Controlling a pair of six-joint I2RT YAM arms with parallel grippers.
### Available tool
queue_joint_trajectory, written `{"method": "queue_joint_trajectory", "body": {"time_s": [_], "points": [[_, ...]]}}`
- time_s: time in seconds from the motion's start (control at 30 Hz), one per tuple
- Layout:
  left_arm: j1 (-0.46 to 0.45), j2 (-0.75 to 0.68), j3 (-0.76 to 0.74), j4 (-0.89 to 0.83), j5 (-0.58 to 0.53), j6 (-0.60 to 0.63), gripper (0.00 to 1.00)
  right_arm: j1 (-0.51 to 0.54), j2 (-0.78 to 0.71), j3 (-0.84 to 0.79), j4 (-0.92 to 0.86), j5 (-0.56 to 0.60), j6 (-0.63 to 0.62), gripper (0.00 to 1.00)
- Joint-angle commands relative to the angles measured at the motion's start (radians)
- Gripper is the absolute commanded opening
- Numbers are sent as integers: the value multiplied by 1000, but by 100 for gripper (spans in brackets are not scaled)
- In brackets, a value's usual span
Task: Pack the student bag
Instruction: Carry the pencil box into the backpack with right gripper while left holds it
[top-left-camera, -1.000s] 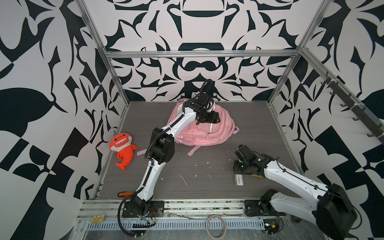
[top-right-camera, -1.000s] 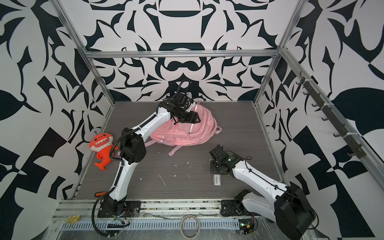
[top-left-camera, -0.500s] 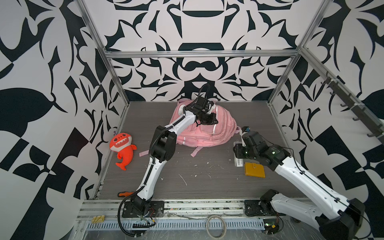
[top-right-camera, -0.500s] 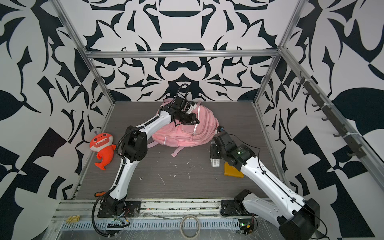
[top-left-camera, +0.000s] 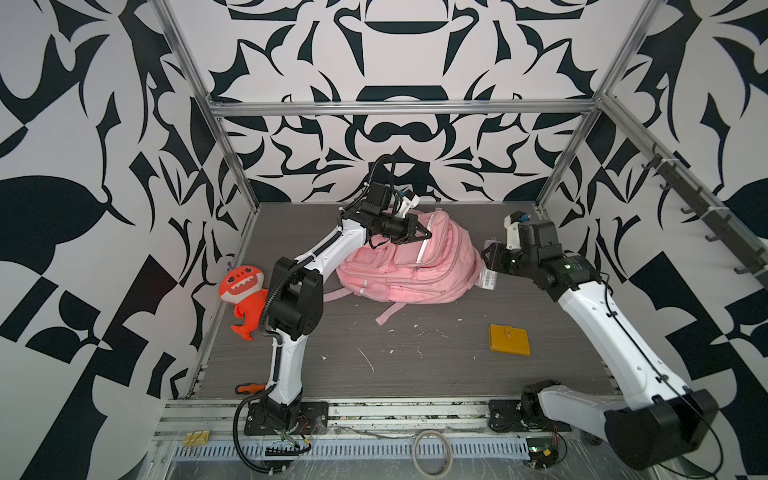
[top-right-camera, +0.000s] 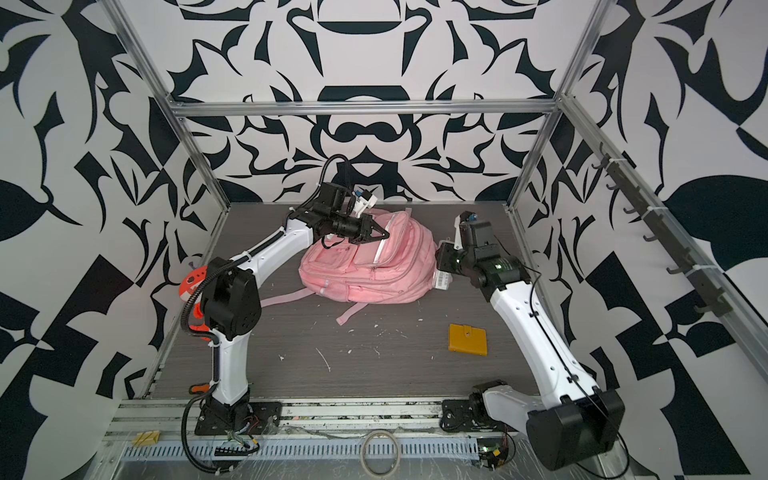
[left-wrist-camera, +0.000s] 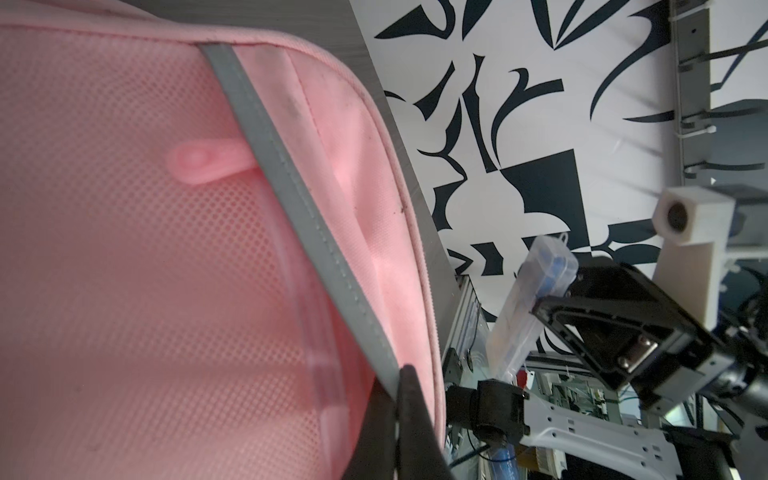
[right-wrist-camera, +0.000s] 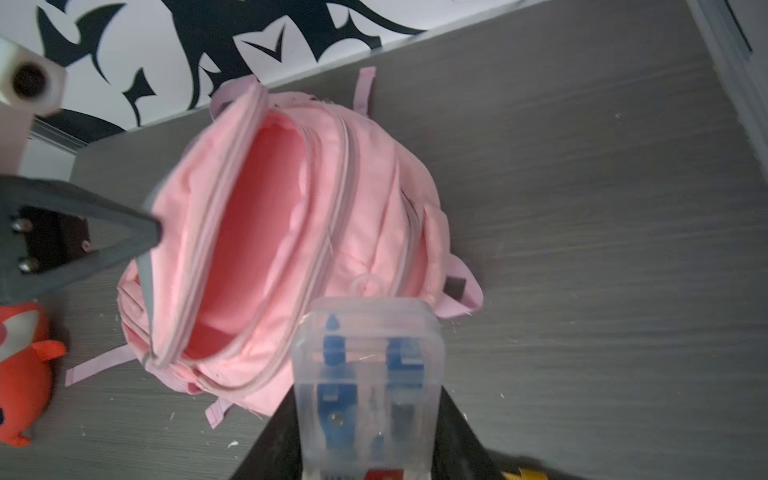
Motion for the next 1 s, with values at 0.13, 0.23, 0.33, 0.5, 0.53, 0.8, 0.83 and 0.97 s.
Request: {"method": "queue_joint_trajectory", "body": {"time_s": [0.13,0.23,0.33,0.5,0.53,0.8,0.83,0.97], "points": [[17,-209,-126,290,203,-142,0,3,175,94,248,-162,226,0],[18,-234,-207,459,205,-266,0,26,243,109,309,-172,282,0],[15,-222,-231,593,177,-369,0,56,294,121,341,-194,296,0],[-12,-177,-209,676,156,-438,0,81,337,94,447,-237,373,0],[-14,-176,-210,676,156,-438,0,89,343,103,447,-235,373,0],[-20,-164,-231,671,159,-434,0,124,383,59,546,-241,469,2],[-20,-163,-232,672,159,-435,0,125,387,60,543,-238,469,5],[-19,-161,-239,678,158,-439,0,129,383,72,505,-220,449,18]]}}
